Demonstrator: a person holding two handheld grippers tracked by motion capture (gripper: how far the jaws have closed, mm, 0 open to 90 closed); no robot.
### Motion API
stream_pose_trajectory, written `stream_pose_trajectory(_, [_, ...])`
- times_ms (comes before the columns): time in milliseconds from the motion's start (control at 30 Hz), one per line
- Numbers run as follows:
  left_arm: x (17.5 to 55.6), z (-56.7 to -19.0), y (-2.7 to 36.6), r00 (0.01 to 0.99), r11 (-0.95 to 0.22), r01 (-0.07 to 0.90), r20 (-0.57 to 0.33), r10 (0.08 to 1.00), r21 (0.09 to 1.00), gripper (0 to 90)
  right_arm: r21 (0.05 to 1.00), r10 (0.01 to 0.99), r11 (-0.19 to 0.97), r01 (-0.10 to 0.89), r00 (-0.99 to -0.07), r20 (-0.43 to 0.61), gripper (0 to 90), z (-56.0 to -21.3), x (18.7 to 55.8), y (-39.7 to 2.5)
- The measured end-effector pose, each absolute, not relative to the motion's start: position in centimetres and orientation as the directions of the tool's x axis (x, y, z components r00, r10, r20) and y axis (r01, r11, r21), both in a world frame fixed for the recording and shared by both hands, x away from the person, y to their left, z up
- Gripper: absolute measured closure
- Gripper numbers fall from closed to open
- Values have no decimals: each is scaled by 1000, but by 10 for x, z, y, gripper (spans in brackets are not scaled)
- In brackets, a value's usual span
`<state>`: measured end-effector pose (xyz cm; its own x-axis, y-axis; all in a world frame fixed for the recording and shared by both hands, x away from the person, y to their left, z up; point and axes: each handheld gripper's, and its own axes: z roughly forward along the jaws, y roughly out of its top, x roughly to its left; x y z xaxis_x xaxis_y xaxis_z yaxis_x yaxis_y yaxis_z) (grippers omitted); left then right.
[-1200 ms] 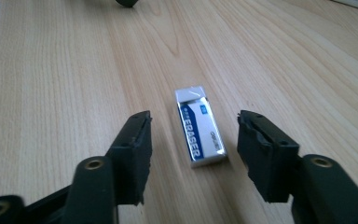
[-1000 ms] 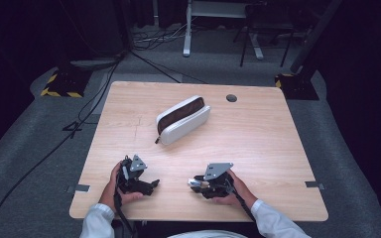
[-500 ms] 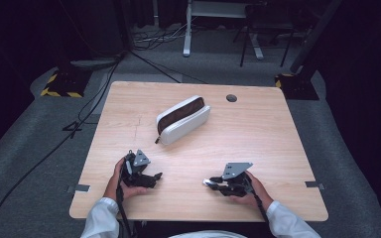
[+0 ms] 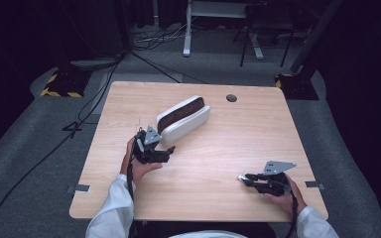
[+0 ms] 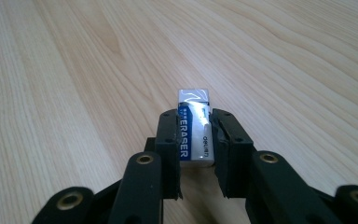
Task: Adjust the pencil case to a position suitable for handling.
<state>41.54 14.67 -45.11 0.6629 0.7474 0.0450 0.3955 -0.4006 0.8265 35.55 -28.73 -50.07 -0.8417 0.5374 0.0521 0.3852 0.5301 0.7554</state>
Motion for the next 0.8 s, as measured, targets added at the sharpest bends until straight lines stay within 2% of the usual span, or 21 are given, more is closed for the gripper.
stream_pose_trajectory(333, [438, -439, 127, 646, -379, 372, 57, 761, 847, 284, 751, 608, 493, 439, -791, 63, 735, -500, 356, -323])
stream_pose_trajectory(533, [451, -438, 122, 631, -387, 384, 68, 773, 838, 274, 756, 619, 474, 451, -782, 78, 735, -501, 357, -330])
stream_pose_trajectory(667, [458, -440, 121, 621, -391, 392, 74, 780, 833, 305, 757, 618, 475, 448, -782, 76, 735, -501, 357, -329])
stream_pose_trajectory(767, [463, -440, 121, 613, -378, 392, 68, 787, 839, 377, 758, 618, 475, 447, -782, 74, 735, -501, 357, -329])
stream_pose_trajectory(800, [464, -439, 121, 614, -381, 390, 72, 786, 838, 428, 759, 619, 474, 447, -782, 74, 735, -501, 357, -329])
